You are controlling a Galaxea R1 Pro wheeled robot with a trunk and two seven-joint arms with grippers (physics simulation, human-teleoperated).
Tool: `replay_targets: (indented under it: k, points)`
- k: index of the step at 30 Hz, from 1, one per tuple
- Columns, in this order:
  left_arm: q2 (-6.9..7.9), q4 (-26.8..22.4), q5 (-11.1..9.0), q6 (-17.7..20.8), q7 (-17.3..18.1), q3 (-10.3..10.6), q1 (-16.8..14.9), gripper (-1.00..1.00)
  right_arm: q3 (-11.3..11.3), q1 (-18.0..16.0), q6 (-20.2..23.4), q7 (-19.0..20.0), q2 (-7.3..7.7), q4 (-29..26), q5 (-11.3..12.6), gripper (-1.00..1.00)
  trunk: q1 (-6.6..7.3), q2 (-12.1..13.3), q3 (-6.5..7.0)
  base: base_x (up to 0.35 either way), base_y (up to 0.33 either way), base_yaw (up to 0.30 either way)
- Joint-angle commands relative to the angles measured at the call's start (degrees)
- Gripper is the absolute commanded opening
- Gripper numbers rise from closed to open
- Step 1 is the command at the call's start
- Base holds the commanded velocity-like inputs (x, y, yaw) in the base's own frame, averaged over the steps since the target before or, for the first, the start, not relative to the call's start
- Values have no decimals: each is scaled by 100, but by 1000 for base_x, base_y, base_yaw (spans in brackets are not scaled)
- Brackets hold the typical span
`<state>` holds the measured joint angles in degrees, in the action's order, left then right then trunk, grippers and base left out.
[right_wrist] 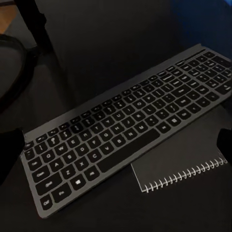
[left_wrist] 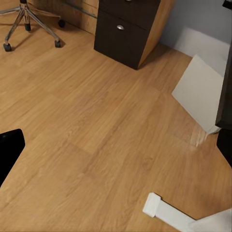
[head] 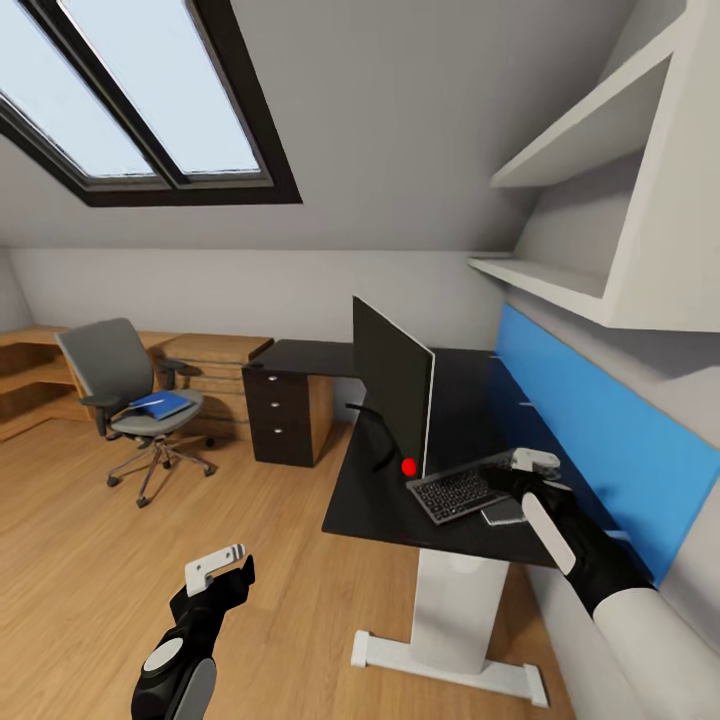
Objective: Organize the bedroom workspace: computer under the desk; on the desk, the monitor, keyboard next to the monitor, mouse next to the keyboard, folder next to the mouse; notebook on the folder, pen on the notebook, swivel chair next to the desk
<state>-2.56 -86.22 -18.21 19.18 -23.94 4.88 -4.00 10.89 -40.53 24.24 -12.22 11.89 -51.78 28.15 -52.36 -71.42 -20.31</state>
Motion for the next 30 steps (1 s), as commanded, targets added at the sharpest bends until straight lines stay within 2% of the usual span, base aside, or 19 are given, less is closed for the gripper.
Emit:
replay_targets:
  k: [1, 13, 18, 30]
  points:
    - [1, -9, -51, 16, -46, 8, -4, 100, 15, 25, 46, -58, 11, -84, 50, 100, 22, 37, 11, 0, 0, 0]
    - [1, -28, -56, 24, -41, 6, -4, 100, -15, 86, 103, -57, -2, -274, 75, 100, 286, 518, 227, 0, 0, 0]
    - [4, -28, -59, 40, -40, -7, -4, 100, -17, 104, 76, -61, -2, -279, 81, 100, 396, 719, 332, 0, 0, -137]
    - [10, -34, -60, 41, -40, -25, -4, 100, -15, 106, 77, -61, -8, -280, 77, 100, 396, 719, 351, 0, 0, -254]
